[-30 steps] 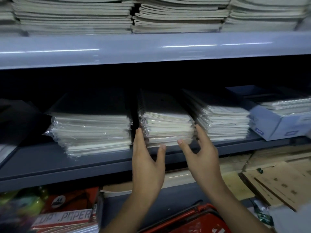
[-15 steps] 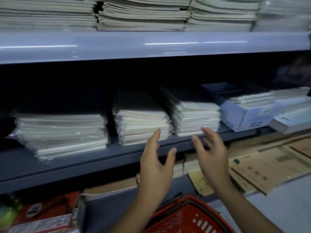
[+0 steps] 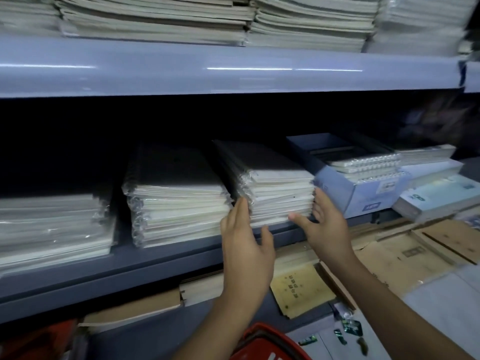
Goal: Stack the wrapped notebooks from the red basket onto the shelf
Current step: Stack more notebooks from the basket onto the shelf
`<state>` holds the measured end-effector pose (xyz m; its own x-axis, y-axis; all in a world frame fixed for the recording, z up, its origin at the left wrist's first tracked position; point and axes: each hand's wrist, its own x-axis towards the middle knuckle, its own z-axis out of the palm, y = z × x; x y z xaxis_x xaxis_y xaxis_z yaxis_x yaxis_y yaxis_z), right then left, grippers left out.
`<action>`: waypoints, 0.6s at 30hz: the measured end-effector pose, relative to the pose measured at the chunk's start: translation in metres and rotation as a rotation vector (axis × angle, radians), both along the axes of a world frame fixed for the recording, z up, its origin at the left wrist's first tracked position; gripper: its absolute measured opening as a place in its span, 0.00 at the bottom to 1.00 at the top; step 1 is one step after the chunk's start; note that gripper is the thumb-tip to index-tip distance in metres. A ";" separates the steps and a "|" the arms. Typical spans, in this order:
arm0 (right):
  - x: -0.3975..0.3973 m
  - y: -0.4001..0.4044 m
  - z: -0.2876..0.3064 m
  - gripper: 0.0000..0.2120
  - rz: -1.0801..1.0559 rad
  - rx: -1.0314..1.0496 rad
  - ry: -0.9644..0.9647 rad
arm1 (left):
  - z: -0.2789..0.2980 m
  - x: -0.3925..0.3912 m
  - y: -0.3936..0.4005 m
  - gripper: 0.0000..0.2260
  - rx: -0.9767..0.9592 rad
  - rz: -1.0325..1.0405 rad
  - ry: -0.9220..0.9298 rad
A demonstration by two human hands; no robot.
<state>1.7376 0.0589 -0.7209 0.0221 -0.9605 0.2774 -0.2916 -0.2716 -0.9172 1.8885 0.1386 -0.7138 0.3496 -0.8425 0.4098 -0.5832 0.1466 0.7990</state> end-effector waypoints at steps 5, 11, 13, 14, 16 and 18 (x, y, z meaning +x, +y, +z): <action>-0.002 -0.007 0.002 0.37 -0.005 0.018 -0.109 | 0.001 0.002 0.001 0.29 -0.024 -0.037 0.039; -0.005 -0.012 0.017 0.44 0.114 0.045 -0.071 | 0.020 0.014 -0.006 0.37 -0.040 -0.076 -0.006; -0.005 -0.011 0.016 0.41 0.106 0.049 -0.076 | 0.020 0.014 -0.010 0.36 -0.012 -0.061 -0.017; -0.004 -0.009 0.016 0.40 0.093 0.042 -0.078 | 0.019 0.013 -0.010 0.36 0.005 -0.065 -0.006; -0.002 -0.005 0.016 0.39 0.063 0.021 -0.069 | 0.018 0.012 -0.010 0.35 0.015 -0.080 0.033; -0.002 -0.004 0.015 0.38 0.036 0.014 -0.080 | 0.017 0.013 -0.009 0.34 0.007 -0.089 0.068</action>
